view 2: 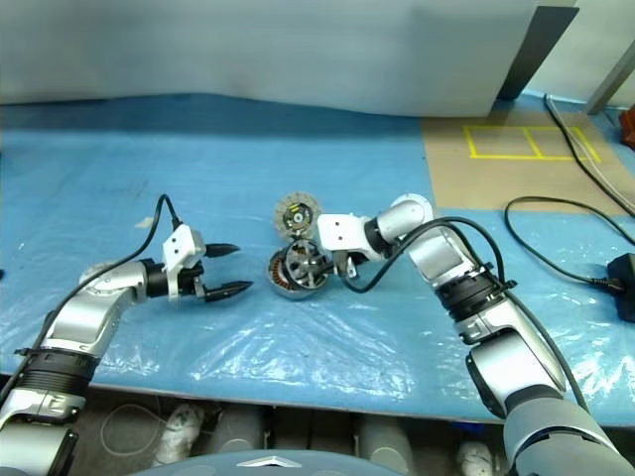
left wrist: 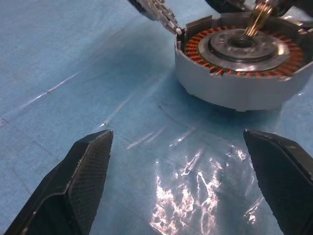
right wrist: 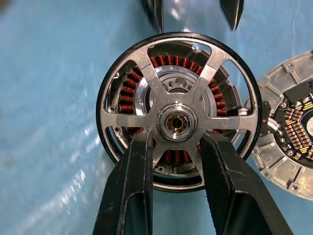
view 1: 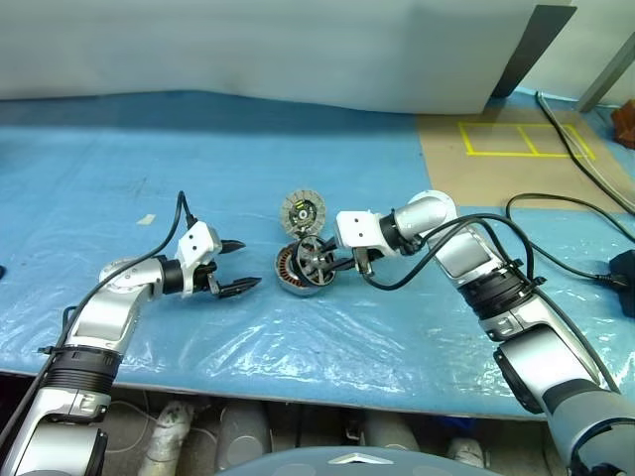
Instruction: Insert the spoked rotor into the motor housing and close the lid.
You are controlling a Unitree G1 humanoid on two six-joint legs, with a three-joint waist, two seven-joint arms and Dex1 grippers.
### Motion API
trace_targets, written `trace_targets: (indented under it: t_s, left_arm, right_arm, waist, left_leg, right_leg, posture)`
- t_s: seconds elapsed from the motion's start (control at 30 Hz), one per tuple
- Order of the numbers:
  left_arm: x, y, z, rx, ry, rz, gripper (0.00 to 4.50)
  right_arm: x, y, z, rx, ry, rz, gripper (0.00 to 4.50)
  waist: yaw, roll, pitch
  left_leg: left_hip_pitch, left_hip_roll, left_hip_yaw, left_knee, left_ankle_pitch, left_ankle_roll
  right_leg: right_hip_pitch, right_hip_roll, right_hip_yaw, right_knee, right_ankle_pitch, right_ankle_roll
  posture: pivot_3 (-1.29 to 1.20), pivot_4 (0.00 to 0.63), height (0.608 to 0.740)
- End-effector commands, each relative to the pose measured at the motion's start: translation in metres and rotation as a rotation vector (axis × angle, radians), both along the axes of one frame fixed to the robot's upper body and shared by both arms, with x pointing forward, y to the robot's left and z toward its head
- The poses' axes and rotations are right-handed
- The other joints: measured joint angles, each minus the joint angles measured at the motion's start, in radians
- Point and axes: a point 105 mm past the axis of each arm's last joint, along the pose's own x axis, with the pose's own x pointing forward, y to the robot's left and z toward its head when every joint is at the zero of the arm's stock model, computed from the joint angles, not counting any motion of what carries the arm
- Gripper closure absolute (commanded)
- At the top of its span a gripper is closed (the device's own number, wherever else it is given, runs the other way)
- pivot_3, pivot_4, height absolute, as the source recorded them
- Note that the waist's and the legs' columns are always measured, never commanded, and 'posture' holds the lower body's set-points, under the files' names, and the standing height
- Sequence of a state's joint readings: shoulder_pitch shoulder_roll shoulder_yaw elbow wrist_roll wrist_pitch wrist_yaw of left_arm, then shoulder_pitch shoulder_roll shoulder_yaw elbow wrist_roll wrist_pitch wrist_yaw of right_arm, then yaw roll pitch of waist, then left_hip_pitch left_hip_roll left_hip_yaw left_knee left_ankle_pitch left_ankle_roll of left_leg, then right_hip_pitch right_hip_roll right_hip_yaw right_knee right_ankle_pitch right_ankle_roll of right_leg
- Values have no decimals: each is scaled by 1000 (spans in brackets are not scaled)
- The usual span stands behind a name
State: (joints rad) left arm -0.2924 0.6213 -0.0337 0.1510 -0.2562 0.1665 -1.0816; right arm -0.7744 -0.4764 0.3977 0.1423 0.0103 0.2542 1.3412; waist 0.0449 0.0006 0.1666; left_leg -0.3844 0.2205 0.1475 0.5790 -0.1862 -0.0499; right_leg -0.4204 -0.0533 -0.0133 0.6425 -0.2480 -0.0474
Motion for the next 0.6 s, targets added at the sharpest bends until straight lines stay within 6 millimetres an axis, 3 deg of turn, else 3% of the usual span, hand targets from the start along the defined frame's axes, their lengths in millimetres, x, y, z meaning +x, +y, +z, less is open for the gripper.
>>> trace_targets:
  t_s: [0.03, 0.17, 0.23, 0.3, 0.33, 0.4, 0.43, 0.5, 0.53, 0.6]
  left_arm:
    - [2, 0, 7, -2, -34, -1, 0]
    - [3, 1, 6, -1, -33, 5, 0]
    - [2, 1, 5, 0, -31, 6, 0]
    - [2, 0, 5, -2, -30, 3, 0]
    - [2, 0, 5, -3, -30, 2, 0]
    - [2, -1, 5, -4, -32, 1, 0]
    - [2, -1, 6, -8, -31, 0, 0]
    - [2, -3, 7, -15, -33, -6, 0]
    - [2, -4, 7, -16, -33, -7, 0]
    - [2, -4, 9, -28, -32, -11, 0]
  right_arm:
    - [-9, 12, 64, 190, -57, 39, 3508]
    - [-4, 7, 54, 125, -138, 4, 3508]
    - [-8, 13, 61, 190, -77, -14, 3508]
    - [-7, 3, 26, 45, -134, -6, 3508]
    - [-4, -1, 17, 28, -135, -28, 3508]
    - [0, 2, 30, 122, -65, -83, 3508]
    - [-2, 0, 20, 74, -80, -70, 3508]
    - [-9, -13, -19, -86, -132, -17, 3508]
    - [-9, -14, -22, -81, -120, -28, 3508]
    - [-2, -5, -1, 29, -77, -83, 3508]
  waist:
    - [1, 0, 0]
    - [9, -1, 0]
    - [14, -1, 0]
    - [19, -1, 0]
    - [22, -1, 0]
    - [23, -1, 0]
    - [22, 0, 0]
    - [24, -1, 0]
    - [26, -2, -1]
    - [24, -2, -1]
  left_leg:
    - [0, 0, 0, 0, 0, 0]
    - [1, 0, 0, 0, 0, 0]
    - [1, 0, 0, 0, 0, -1]
    - [0, 0, 0, 0, 0, -1]
    - [1, 0, 0, 0, -1, -1]
    - [1, 0, 0, 0, -2, -3]
    - [1, 0, 0, 0, -2, -3]
    - [1, -1, 0, -1, -2, -3]
    - [2, -1, 0, -1, -2, -4]
    - [3, -1, 0, -1, -2, -4]
  right_leg:
    - [0, 0, 0, 0, 0, 0]
    - [0, 0, 0, 0, 0, 0]
    - [1, 0, 0, 0, 0, 0]
    - [0, 0, 0, 0, 0, 0]
    - [1, 0, 0, 0, 0, 0]
    - [1, 0, 0, -1, 0, 0]
    - [0, 0, 0, -1, 0, 0]
    - [0, 0, 1, 0, 0, 1]
    - [1, 0, 0, 0, 0, 1]
    - [2, 0, 0, -1, 0, 1]
  posture:
    - [0, 150, 740]
    - [0, 150, 740]
    - [0, 150, 740]
    - [0, 150, 740]
    - [0, 150, 740]
    - [0, 150, 740]
    - [0, 150, 740]
    - [0, 150, 740]
    - [0, 150, 740]
    - [0, 150, 740]
